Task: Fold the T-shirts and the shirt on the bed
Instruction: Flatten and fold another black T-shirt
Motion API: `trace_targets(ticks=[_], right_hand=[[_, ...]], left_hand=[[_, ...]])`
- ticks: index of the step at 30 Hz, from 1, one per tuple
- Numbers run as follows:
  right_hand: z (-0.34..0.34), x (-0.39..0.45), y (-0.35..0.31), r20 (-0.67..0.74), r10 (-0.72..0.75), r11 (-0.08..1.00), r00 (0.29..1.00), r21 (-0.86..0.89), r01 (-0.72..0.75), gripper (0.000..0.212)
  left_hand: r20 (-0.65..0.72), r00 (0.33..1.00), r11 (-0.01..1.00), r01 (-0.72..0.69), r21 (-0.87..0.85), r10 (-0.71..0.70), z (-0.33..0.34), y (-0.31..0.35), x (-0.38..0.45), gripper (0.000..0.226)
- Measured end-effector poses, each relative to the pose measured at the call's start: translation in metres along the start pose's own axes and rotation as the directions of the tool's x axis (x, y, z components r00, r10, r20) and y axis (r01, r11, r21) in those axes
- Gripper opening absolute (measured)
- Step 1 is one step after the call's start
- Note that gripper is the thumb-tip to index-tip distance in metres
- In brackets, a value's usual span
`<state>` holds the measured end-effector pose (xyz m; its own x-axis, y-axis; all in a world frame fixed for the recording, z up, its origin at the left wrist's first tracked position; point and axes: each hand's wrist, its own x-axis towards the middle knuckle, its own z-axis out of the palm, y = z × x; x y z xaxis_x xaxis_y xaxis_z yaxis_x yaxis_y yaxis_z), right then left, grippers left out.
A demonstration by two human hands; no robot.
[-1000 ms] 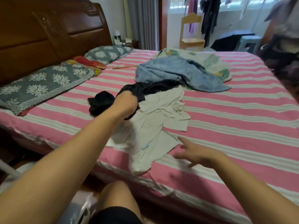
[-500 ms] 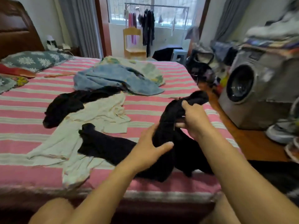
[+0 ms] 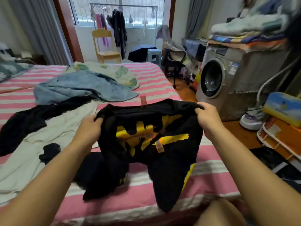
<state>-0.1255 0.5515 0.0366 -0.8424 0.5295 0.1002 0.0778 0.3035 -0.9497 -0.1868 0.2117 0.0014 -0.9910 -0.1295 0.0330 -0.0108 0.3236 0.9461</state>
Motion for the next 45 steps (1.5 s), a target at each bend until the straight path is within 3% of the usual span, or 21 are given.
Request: trace_targets(ticks=[3, 5, 7, 9, 11, 12, 13, 14, 16, 18, 20, 21, 23, 25, 29, 33, 35, 37, 38, 41, 45], right_hand=[[0.012, -0.001, -0.013, 0.109, -0.141, 0.984, 0.984, -0.090, 0.151, 0.019], [0.025, -0.019, -0.018, 0.443, -0.174, 0.947, 0.879, -0.170, 0.273, 0.024], [0.036, -0.048, -0.008, 0.804, 0.011, 0.870, 0.594, -0.301, 0.391, 0.035], [0.043, -0.077, 0.016, 0.912, 0.280, 0.773, 0.299, -0.399, 0.494, 0.043], [0.045, -0.093, 0.037, 0.857, 0.488, 0.667, 0.167, -0.489, 0.562, 0.042], [0.047, -0.093, 0.041, 0.829, 0.535, 0.625, 0.161, -0.517, 0.586, 0.034], [0.050, -0.091, 0.038, 0.832, 0.525, 0.613, 0.176, -0.514, 0.600, 0.024], [0.054, -0.088, 0.028, 0.862, 0.455, 0.650, 0.225, -0.494, 0.578, 0.036], [0.071, -0.082, -0.004, 0.895, 0.198, 0.819, 0.399, -0.375, 0.434, 0.080], [0.094, -0.080, -0.046, 0.861, -0.089, 0.931, 0.501, -0.108, 0.350, 0.087], [0.120, -0.072, -0.078, 0.802, -0.279, 0.915, 0.528, 0.055, 0.399, 0.060], [0.131, -0.065, -0.089, 0.740, -0.331, 0.916, 0.585, 0.105, 0.386, 0.047], [0.142, -0.053, -0.113, 0.555, -0.272, 0.957, 0.786, 0.241, 0.161, 0.025], [0.142, -0.043, -0.138, 0.417, -0.137, 0.882, 0.899, 0.464, -0.081, 0.010], [0.138, -0.032, -0.203, 0.395, -0.127, 0.534, 0.910, 0.800, -0.272, 0.012], [0.127, -0.028, -0.267, 0.340, -0.208, 0.297, 0.917, 0.916, -0.272, 0.007], [0.118, -0.027, -0.292, 0.288, -0.244, 0.212, 0.926, 0.948, -0.239, 0.007], [0.109, -0.026, -0.309, 0.260, -0.243, 0.170, 0.934, 0.960, -0.223, 0.010], [0.104, -0.025, -0.314, 0.248, -0.239, 0.161, 0.939, 0.964, -0.213, 0.014], [0.088, -0.011, -0.315, 0.202, -0.224, 0.219, 0.953, 0.964, -0.153, 0.010], [0.077, 0.018, -0.290, 0.256, -0.174, 0.603, 0.951, 0.791, -0.103, 0.040]], left_hand=[[-0.021, 0.987, 0.846, -0.126, 0.518, 0.160, -0.031, 0.020, 0.039, 0.022], [-0.037, 0.989, 0.756, -0.085, 0.649, 0.143, -0.040, 0.023, 0.042, 0.020], [0.021, 1.000, 0.904, 0.008, 0.427, -0.019, -0.043, 0.010, 0.035, 0.023], [0.119, 0.977, 0.965, 0.150, 0.215, -0.179, -0.046, -0.012, 0.017, 0.024], [0.201, 0.962, 0.975, 0.156, 0.157, -0.186, -0.053, -0.032, -0.001, 0.030], [0.231, 0.960, 0.981, 0.131, 0.141, -0.161, -0.057, -0.034, -0.010, 0.032], [0.262, 0.957, 0.989, 0.095, 0.116, -0.122, -0.060, -0.030, -0.016, 0.033], [0.309, 0.948, 0.995, 0.046, 0.091, -0.072, -0.061, -0.021, -0.021, 0.033], [0.442, 0.896, 0.995, -0.081, 0.052, 0.050, -0.059, 0.015, -0.029, 0.031], [0.580, 0.794, 0.974, -0.228, 0.008, 0.181, -0.053, 0.056, -0.035, 0.025], [0.616, 0.730, 0.949, -0.298, -0.103, 0.296, -0.048, 0.089, -0.039, 0.028], [0.570, 0.752, 0.943, -0.280, -0.180, 0.332, -0.048, 0.097, -0.040, 0.033], [0.381, 0.842, 0.910, -0.270, -0.316, 0.382, -0.047, 0.098, -0.045, 0.048], [0.193, 0.891, 0.901, -0.364, -0.236, 0.411, -0.042, 0.087, -0.061, 0.068], [0.093, 0.884, 0.888, -0.459, -0.008, 0.458, -0.016, 0.078, -0.087, 0.093], [-0.051, 0.898, 0.870, -0.408, 0.277, 0.438, -0.006, 0.099, -0.071, 0.111], [-0.147, 0.880, 0.842, -0.366, 0.396, 0.452, -0.011, 0.114, -0.049, 0.092], [-0.250, 0.815, 0.828, -0.416, 0.375, 0.522, -0.028, 0.128, -0.022, 0.042], [-0.307, 0.794, 0.839, -0.420, 0.346, 0.525, -0.044, 0.137, -0.009, 0.025], [-0.445, 0.793, 0.902, -0.300, 0.310, 0.416, -0.117, 0.164, 0.020, 0.022], [-0.337, 0.858, 0.820, -0.155, 0.552, 0.389, -0.197, 0.195, 0.037, 0.023]])
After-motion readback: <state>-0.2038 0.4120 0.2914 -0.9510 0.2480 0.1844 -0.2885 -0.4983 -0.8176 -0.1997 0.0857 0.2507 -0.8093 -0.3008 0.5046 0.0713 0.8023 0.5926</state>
